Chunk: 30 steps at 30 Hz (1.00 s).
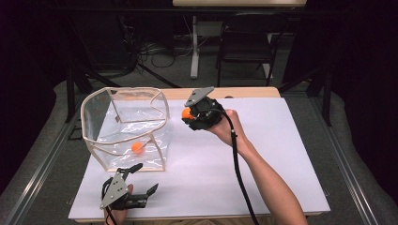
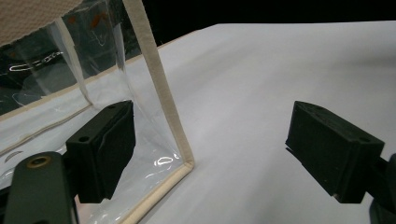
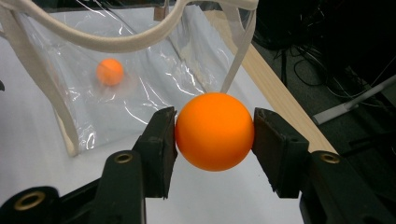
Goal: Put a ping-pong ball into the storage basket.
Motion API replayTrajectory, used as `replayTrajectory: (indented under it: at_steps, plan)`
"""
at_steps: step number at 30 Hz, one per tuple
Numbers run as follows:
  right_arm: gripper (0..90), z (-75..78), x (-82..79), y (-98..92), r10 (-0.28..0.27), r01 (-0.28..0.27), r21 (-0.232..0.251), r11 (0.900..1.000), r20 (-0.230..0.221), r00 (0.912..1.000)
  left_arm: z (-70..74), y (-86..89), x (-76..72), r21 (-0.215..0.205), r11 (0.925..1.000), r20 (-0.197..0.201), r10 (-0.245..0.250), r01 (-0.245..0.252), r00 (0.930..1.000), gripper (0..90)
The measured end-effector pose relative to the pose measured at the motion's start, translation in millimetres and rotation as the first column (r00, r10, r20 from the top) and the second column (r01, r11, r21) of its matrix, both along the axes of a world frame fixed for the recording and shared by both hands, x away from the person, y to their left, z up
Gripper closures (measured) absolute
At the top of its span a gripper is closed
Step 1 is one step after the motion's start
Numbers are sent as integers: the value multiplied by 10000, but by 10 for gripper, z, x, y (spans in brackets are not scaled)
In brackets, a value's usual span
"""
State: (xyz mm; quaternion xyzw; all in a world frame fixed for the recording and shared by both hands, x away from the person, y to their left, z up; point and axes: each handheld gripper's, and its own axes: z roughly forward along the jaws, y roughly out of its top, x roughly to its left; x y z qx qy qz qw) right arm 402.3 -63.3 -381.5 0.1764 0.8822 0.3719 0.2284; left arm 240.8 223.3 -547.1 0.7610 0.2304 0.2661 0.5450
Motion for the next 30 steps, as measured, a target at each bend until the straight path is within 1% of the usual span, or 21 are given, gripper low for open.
replayTrajectory:
  at_steps: [21, 30]
  plan:
    - [503, 69, 0, 32, 12, -18, 347, 9994, 161, 9999, 3, 2, -1, -22, 10000, 23, 8, -8, 10000, 157]
    - [503, 117, -11, 38, 17, -33, 514, 9987, 327, 9995, 4, 4, -2, -27, 10000, 24, 21, -21, 10000, 157]
